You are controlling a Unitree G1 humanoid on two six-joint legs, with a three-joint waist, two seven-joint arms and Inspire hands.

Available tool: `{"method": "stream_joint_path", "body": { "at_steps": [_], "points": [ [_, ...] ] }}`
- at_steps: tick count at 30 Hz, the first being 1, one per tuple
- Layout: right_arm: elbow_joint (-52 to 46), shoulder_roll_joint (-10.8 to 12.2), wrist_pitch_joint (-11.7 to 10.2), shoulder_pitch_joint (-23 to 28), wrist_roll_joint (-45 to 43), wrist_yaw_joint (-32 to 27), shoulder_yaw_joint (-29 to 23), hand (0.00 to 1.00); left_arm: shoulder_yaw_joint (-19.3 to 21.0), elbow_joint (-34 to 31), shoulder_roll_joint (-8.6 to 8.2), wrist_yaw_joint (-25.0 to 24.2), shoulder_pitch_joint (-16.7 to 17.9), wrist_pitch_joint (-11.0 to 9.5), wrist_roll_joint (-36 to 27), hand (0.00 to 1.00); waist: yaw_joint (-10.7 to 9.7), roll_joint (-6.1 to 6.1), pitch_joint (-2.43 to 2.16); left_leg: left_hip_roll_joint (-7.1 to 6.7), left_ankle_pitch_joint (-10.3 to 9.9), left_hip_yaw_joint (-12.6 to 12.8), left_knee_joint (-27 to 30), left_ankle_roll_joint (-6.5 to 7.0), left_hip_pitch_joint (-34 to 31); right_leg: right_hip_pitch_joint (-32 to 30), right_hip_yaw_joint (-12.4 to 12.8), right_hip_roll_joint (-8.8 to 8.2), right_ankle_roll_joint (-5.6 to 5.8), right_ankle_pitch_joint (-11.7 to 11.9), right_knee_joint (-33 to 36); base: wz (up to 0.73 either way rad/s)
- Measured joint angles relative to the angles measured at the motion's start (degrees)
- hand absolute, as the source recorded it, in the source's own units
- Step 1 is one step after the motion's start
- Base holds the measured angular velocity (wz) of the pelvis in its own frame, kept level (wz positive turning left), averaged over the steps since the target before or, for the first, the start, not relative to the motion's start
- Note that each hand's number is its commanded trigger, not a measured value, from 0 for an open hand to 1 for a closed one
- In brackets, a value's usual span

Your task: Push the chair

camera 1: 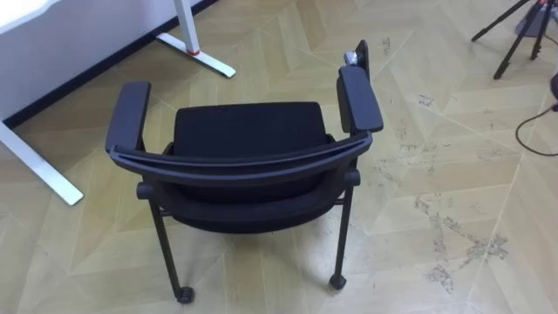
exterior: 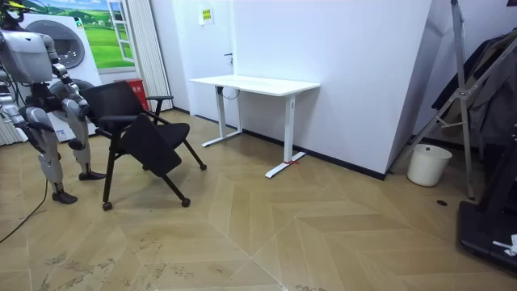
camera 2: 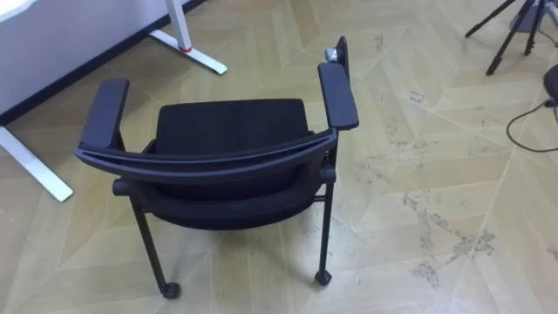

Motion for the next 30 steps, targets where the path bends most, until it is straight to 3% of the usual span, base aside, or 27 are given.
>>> {"method": "stream_joint_path", "body": {
  "at_steps": [20, 30],
  "points": [
    [0.57, 0.24, 0.06, 0.36, -0.01, -4.49, -2.27, 0.00, 2.69, 0.12, -0.60, -0.04, 0.53, 0.12, 1.42, 0.00, -0.02, -0.14, -0.04, -0.24, 0.00, 0.08, -0.01, 0.00, 0.53, 0.29, 1.24, -0.07, 0.08, -0.08, 0.07, -0.01],
    [0.46, 0.32, 1.90, 0.29, -0.11, -4.52, -2.81, 0.00, 3.44, -0.43, -0.64, 0.24, 1.34, 0.46, 1.18, 0.00, 0.02, -0.48, -0.23, -0.29, 0.00, 0.08, -0.02, 0.00, 0.47, 0.40, 1.09, -0.07, 0.13, -0.11, 0.00, 0.01]
  ]
}}
